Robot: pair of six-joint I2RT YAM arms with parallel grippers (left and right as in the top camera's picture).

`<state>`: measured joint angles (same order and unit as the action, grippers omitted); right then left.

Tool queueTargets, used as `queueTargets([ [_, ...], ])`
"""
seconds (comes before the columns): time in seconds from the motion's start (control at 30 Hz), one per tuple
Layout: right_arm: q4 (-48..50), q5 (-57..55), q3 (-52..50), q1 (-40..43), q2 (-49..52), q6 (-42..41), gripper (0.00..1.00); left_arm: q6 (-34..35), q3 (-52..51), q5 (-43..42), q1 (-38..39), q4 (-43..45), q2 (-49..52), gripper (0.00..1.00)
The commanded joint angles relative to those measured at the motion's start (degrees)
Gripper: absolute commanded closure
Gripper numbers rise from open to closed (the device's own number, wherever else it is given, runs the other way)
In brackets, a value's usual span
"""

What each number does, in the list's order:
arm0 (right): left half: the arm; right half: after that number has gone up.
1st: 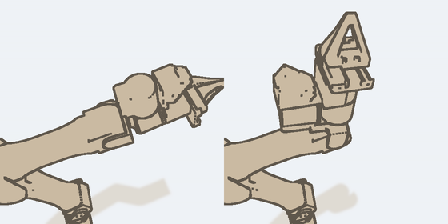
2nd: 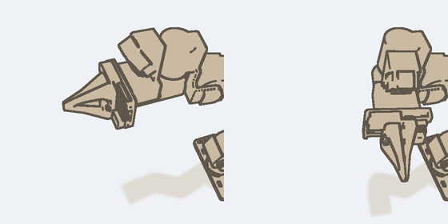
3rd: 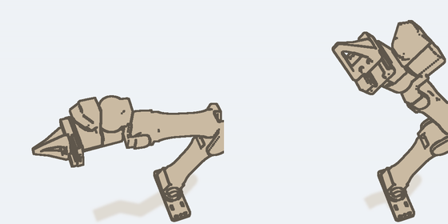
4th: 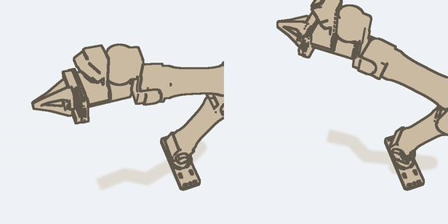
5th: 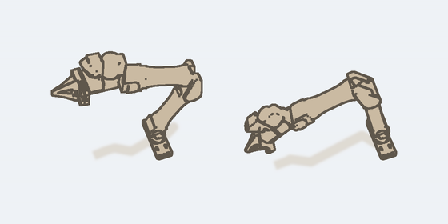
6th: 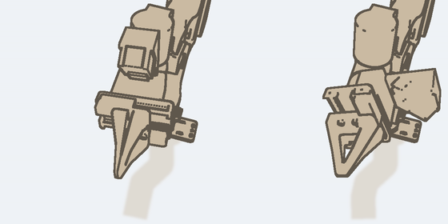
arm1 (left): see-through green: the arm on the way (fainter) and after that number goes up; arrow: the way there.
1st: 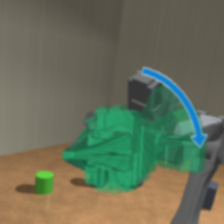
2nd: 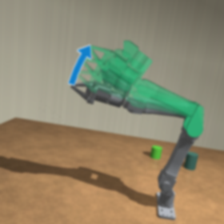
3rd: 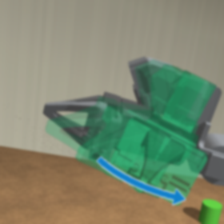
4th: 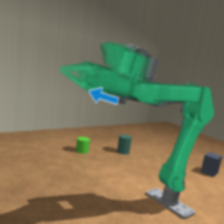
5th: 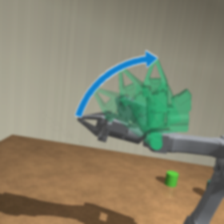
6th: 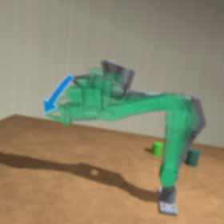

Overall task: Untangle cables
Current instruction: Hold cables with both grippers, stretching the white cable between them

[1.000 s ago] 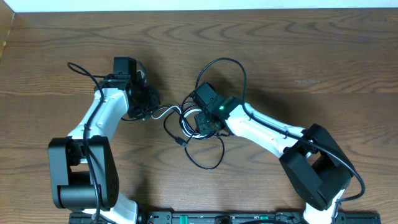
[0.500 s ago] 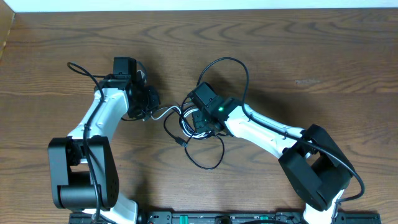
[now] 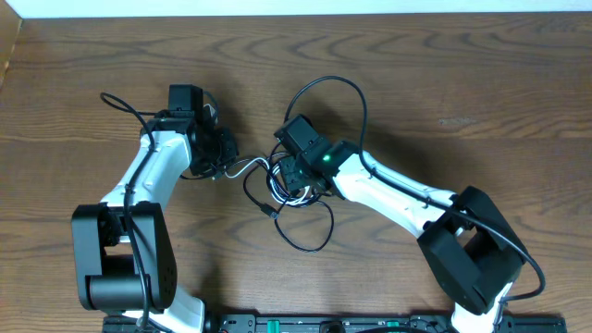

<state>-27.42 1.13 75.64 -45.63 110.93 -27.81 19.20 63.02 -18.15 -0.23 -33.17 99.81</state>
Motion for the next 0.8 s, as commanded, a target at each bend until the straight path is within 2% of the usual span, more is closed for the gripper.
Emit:
queueTargets([
  [0.0,-0.20,0.72,0.85,-2.01,-1.51,1.33,0.50,-1.18,-0.35,-0.70,-0.07,-0.13,-0.15,0.87],
  [0.1,-0.31,0.74,0.66,-2.62,-1.42,1.31,0.56,-1.18,-0.35,-0.70,-0.07,-0.13,-0.15,0.87],
  [0.27,-0.66,-1.92,0.42,-3.34,-1.42,1.31,0.58,-1.18,-0.35,-0.70,-0.07,-0.13,-0.15,0.87],
  [0.4,-0.07,-9.77,0.42,-3.32,-1.42,2.69,0.50,-1.18,-0.35,-0.70,-0.07,-0.13,-0.15,0.88],
  [0.53,2.97,-14.53,0.42,-3.10,-1.42,8.39,0.37,-1.18,-0.35,-0.70,-0.07,-0.11,-0.15,0.87],
  [0.63,7.17,-12.20,0.44,-3.06,-1.42,12.74,0.24,-1.18,-0.35,-0.70,-0.07,-0.11,-0.15,0.88],
  [0.77,10.23,-2.47,0.42,-3.28,-1.42,13.31,0.25,-1.18,-0.35,-0.70,-0.07,-0.13,-0.15,0.88],
])
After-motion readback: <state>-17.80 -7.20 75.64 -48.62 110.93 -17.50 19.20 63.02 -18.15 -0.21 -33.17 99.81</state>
